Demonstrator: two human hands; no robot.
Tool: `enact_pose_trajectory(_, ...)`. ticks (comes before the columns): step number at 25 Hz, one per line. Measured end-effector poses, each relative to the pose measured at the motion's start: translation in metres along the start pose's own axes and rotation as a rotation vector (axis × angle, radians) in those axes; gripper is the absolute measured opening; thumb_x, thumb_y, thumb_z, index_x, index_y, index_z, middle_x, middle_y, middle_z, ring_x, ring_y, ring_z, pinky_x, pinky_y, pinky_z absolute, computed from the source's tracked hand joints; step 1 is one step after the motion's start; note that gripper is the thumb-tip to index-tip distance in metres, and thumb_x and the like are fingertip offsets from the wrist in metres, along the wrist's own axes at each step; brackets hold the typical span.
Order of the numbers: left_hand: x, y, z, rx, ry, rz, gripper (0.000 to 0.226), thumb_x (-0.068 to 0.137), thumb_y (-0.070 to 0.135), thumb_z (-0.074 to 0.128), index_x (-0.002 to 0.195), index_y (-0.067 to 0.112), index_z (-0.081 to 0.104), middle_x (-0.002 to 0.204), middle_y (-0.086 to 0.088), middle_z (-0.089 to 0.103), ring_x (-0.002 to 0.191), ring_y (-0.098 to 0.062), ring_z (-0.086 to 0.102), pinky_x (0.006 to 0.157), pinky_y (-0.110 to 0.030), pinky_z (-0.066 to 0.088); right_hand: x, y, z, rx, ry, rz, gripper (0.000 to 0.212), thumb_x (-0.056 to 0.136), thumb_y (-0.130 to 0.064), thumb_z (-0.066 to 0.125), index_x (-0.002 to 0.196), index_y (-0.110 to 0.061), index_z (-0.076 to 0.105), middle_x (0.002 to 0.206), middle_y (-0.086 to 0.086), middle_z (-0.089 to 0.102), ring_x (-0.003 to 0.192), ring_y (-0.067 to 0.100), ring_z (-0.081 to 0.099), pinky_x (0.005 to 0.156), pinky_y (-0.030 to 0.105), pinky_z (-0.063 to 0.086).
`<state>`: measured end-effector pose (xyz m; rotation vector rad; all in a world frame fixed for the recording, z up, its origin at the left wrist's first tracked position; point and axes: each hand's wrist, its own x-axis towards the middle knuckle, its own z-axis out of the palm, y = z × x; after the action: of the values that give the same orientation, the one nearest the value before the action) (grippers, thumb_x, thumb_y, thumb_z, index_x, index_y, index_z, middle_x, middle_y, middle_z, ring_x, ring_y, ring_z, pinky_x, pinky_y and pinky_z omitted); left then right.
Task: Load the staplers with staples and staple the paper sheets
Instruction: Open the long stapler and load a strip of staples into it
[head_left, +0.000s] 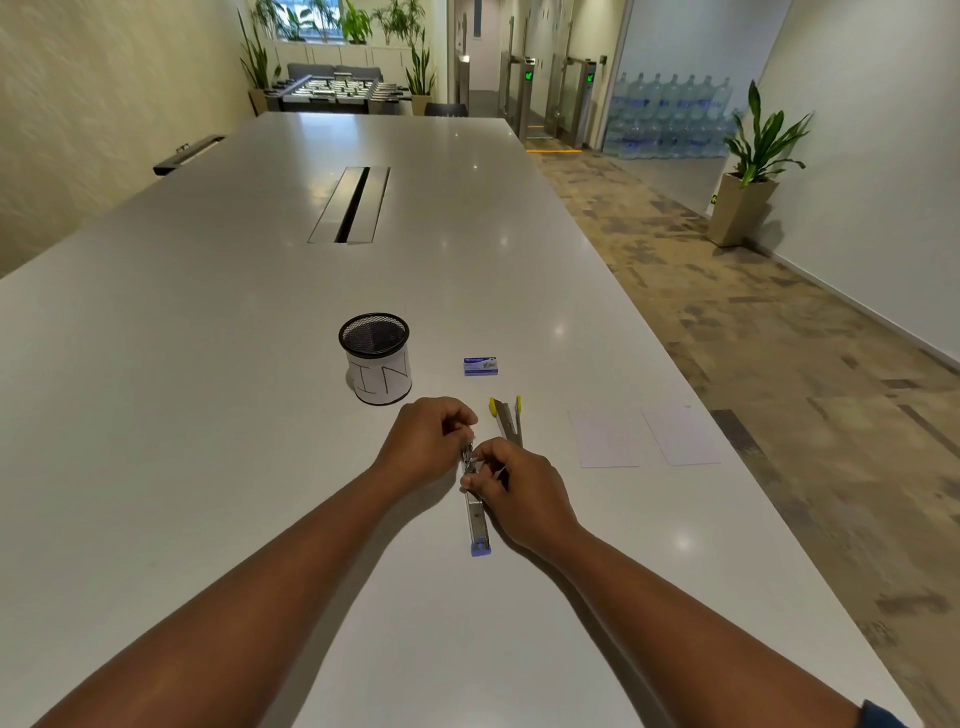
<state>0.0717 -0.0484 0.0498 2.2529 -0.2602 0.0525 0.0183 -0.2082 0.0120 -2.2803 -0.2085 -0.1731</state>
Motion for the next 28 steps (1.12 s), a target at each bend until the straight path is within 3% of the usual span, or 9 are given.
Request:
enact_pose_trajectory(5, 0.010, 0.005, -0.008, 0.106, -0.112, 0.012, 0.014, 0.084, 0.009, 0.075, 0.096, 0.015, 0.076, 0.080, 0.004, 0.072, 0.077, -0.010, 0.067, 0.072, -0.022, 0.051, 0.000, 0.000, -0.001, 0.005, -0.011, 0.002, 0.014, 0.086, -0.040, 0.071, 0.095, -0.038, 0.060, 0.077, -0.013, 0.071, 0.069, 0.005, 0.061, 0.065, 0.032, 0.050)
enact_pose_trajectory(11, 0.016, 0.004, -0.008, -0.044, -0.100, -0.131, 0.026, 0.073, 0.002, 0.076, 0.097, 0.013, 0.076, 0.085, -0.005, 0.077, 0.084, -0.018, 0.072, 0.080, -0.031, 0.056, 0.001, -0.001, -0.002, 0.003, -0.011, 0.004, 0.013, 0.087, -0.038, 0.072, 0.092, -0.038, 0.060, 0.075, -0.011, 0.070, 0.068, 0.005, 0.059, 0.063, 0.027, 0.046)
enact_pose_trajectory(16, 0.017, 0.000, -0.004, -0.137, -0.105, -0.223, 0.028, 0.073, -0.002, 0.076, 0.094, 0.017, 0.075, 0.088, 0.000, 0.075, 0.081, -0.016, 0.070, 0.068, -0.021, 0.055, 0.001, -0.001, -0.002, -0.001, -0.002, -0.017, 0.015, 0.087, -0.039, 0.073, 0.090, -0.041, 0.058, 0.074, -0.011, 0.068, 0.066, 0.001, 0.058, 0.060, 0.019, 0.039)
enact_pose_trajectory(22, 0.017, -0.003, -0.001, -0.192, -0.111, -0.319, 0.044, 0.071, 0.000, 0.077, 0.111, 0.017, 0.066, 0.102, -0.005, 0.068, 0.094, -0.023, 0.066, 0.081, -0.035, 0.057, 0.001, 0.002, 0.000, 0.007, -0.005, -0.011, 0.012, 0.089, -0.039, 0.071, 0.095, -0.036, 0.062, 0.074, -0.010, 0.069, 0.068, 0.007, 0.061, 0.064, 0.027, 0.049)
enact_pose_trajectory(25, 0.020, -0.004, 0.002, -0.193, -0.073, -0.337, 0.025, 0.075, 0.001, 0.073, 0.098, 0.011, 0.070, 0.095, -0.009, 0.072, 0.089, -0.026, 0.069, 0.080, -0.037, 0.059, 0.001, 0.002, 0.001, 0.004, 0.005, -0.015, 0.013, 0.087, -0.040, 0.072, 0.095, -0.036, 0.062, 0.073, -0.012, 0.067, 0.068, 0.005, 0.059, 0.063, 0.024, 0.045)
enact_pose_trajectory(28, 0.023, -0.004, 0.006, -0.188, -0.013, -0.364, 0.008, 0.078, 0.006, 0.069, 0.084, 0.009, 0.073, 0.081, -0.007, 0.074, 0.075, -0.021, 0.069, 0.070, -0.033, 0.058, 0.001, 0.002, 0.001, 0.010, 0.012, -0.001, 0.016, 0.086, -0.042, 0.072, 0.095, -0.035, 0.060, 0.073, -0.012, 0.067, 0.069, 0.007, 0.060, 0.065, 0.031, 0.051)
